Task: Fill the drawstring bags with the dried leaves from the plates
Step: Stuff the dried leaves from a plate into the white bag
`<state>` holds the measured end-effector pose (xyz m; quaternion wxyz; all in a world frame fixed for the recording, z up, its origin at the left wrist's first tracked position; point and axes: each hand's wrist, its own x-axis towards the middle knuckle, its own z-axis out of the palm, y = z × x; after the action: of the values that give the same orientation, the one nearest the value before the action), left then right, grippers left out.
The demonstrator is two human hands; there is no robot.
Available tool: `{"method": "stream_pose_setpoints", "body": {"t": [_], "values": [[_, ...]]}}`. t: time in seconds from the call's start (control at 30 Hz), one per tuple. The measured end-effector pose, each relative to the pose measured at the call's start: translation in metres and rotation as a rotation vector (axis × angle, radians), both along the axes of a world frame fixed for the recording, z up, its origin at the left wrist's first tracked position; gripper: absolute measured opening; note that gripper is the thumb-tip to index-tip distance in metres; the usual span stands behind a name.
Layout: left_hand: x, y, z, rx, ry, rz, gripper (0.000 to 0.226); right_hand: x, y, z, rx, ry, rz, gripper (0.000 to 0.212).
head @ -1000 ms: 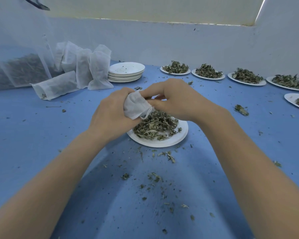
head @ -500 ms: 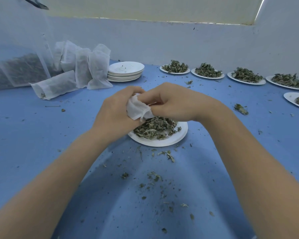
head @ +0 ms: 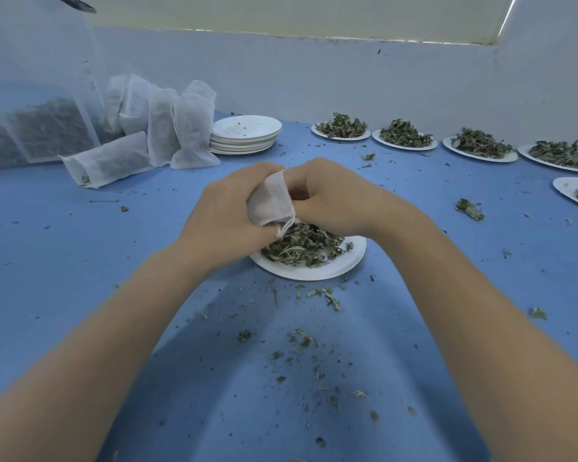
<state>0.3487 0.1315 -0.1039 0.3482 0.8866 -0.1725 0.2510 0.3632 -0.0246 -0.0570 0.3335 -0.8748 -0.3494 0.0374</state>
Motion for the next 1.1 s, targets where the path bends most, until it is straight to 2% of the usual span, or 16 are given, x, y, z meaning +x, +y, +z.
{"method": "stream_pose_setpoints", "body": {"t": [0.13, 0.27, 0.37, 0.43, 0.57, 0.67, 0.87, 1.1], "values": [[0.001, 0.014, 0.003, 0.106, 0.088, 0.064, 0.058, -0.002, -0.010, 0.006, 0.086, 0.082, 0.082, 0.023], [0.002, 0.026, 0.004, 0.141, 0.092, 0.131, 0.053, 0.004, -0.019, 0.010, 0.158, -0.030, -0.091, 0.021], [0.006, 0.032, 0.003, 0.174, 0.098, 0.169, 0.054, 0.010, -0.022, 0.007, -0.059, -0.125, -0.236, 0.015], [0.007, 0.034, 0.002, 0.180, 0.118, 0.193, 0.054, 0.010, -0.021, 0.004, -0.264, -0.090, -0.232, 0.013], [0.008, 0.035, 0.002, 0.139, 0.105, 0.230, 0.053, 0.007, -0.010, -0.007, -0.446, -0.021, -0.211, 0.045], [0.009, 0.036, 0.002, 0.138, 0.101, 0.236, 0.052, 0.007, -0.003, -0.013, -0.502, -0.082, -0.205, 0.052], [0.008, 0.035, 0.003, 0.133, 0.089, 0.240, 0.051, 0.012, 0.000, -0.016, -0.493, -0.163, -0.193, 0.025], [0.009, 0.040, 0.003, 0.144, 0.086, 0.267, 0.049, 0.013, -0.023, 0.004, -0.217, -0.080, -0.273, 0.008]]}}
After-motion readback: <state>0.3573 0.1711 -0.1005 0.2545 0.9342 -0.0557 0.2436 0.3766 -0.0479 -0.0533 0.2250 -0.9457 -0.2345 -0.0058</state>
